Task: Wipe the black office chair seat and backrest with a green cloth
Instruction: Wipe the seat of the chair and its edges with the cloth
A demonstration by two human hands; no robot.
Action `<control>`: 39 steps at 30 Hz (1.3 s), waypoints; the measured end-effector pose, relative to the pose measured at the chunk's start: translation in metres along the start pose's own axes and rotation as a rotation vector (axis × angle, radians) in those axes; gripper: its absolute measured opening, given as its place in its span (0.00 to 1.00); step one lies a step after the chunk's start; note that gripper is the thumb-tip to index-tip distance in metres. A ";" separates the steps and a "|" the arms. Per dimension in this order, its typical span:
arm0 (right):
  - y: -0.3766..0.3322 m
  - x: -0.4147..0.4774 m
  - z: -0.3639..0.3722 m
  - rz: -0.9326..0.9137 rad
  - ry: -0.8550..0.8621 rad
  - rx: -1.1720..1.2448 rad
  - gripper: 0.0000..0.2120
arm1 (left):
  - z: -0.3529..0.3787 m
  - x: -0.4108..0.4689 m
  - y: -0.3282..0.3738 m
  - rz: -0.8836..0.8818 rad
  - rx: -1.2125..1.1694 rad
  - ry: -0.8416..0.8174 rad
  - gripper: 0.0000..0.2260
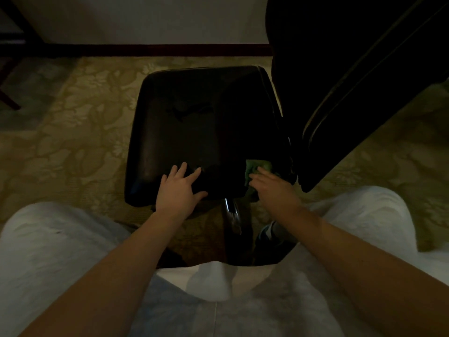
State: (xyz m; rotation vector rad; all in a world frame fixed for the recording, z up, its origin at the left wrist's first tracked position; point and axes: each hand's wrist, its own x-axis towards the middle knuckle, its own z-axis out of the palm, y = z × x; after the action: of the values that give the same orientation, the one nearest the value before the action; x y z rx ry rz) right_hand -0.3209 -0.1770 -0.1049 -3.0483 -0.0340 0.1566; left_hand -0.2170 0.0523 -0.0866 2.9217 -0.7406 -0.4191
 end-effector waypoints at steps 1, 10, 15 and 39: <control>0.004 -0.004 0.000 0.029 -0.018 -0.024 0.22 | 0.000 0.000 0.000 -0.002 -0.008 0.001 0.31; -0.011 -0.002 0.007 0.027 -0.011 0.045 0.24 | 0.000 -0.002 0.005 -0.021 -0.018 -0.010 0.31; -0.009 -0.005 0.012 -0.061 0.008 0.067 0.22 | -0.002 -0.002 0.004 -0.019 -0.005 -0.010 0.31; 0.021 -0.027 -0.009 0.237 0.073 0.318 0.20 | -0.009 0.036 0.035 0.095 0.042 -0.178 0.40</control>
State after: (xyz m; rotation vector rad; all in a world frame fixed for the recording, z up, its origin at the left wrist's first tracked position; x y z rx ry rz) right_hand -0.3470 -0.1993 -0.0954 -2.7275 0.3250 0.0588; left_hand -0.1996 0.0046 -0.0807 2.8996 -0.9173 -0.6682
